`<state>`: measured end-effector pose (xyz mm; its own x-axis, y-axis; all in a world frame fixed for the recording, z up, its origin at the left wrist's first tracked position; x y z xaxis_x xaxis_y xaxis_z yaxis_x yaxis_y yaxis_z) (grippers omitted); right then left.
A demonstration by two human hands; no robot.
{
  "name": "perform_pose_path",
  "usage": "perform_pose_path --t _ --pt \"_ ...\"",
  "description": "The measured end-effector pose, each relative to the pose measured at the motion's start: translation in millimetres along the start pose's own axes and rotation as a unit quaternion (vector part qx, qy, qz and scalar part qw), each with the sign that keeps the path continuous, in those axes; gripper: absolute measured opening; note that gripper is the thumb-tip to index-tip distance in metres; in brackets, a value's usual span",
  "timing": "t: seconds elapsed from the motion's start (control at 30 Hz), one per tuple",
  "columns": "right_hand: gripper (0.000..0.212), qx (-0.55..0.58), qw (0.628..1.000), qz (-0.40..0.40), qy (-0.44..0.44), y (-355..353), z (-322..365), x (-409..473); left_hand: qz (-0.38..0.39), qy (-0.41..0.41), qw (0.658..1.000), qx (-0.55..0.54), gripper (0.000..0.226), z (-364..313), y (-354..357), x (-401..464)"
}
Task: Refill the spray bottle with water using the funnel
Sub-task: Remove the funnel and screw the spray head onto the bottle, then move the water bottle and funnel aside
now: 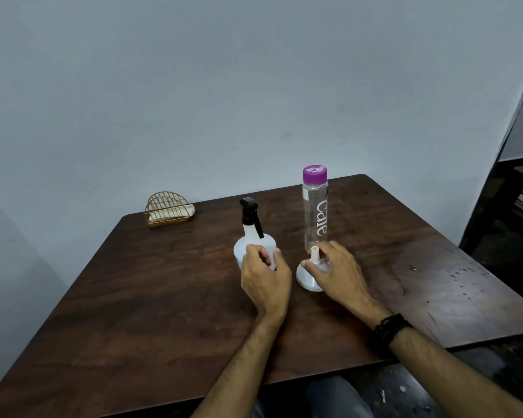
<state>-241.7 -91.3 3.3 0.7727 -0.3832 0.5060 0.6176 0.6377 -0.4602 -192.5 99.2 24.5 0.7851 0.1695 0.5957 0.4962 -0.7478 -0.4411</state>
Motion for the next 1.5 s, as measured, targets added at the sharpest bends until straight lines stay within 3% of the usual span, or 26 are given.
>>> perform_pose_path --t 0.23,0.47,0.53,0.8,1.0,1.5 --pt "0.029 -0.022 1.000 -0.001 0.012 -23 -21 7 0.206 0.015 0.978 -0.040 0.018 -31 57 -21" --pt "0.030 -0.047 0.995 -0.010 0.086 -61 -61 20 0.308 -0.021 0.951 -0.024 0.069 -39 121 -19" --pt "0.030 -0.037 0.994 -0.014 0.104 -69 -73 28 0.314 -0.030 0.949 -0.015 0.075 -41 133 -16" --pt "0.038 0.068 0.987 -0.036 0.144 -67 -136 89 0.302 -0.056 0.952 0.014 0.059 -47 182 8" --pt "0.028 0.109 0.978 -0.081 0.159 -67 -170 150 0.286 -0.045 0.955 0.062 0.058 -61 230 43" --pt "0.038 0.056 0.975 -0.113 0.184 -49 -261 262 0.288 -0.064 0.950 0.106 0.064 -69 354 105"
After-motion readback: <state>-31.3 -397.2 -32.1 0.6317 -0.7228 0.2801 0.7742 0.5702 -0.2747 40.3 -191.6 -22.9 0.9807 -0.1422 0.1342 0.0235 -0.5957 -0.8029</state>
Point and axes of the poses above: each hand's wrist, its own x-axis towards the middle knuckle, its own y-axis out of the palm, z = x × y, the point moved 9 cm from there along x, towards the middle knuckle, and after that the axes turned 14 degrees about x, right-handed, at the moved point
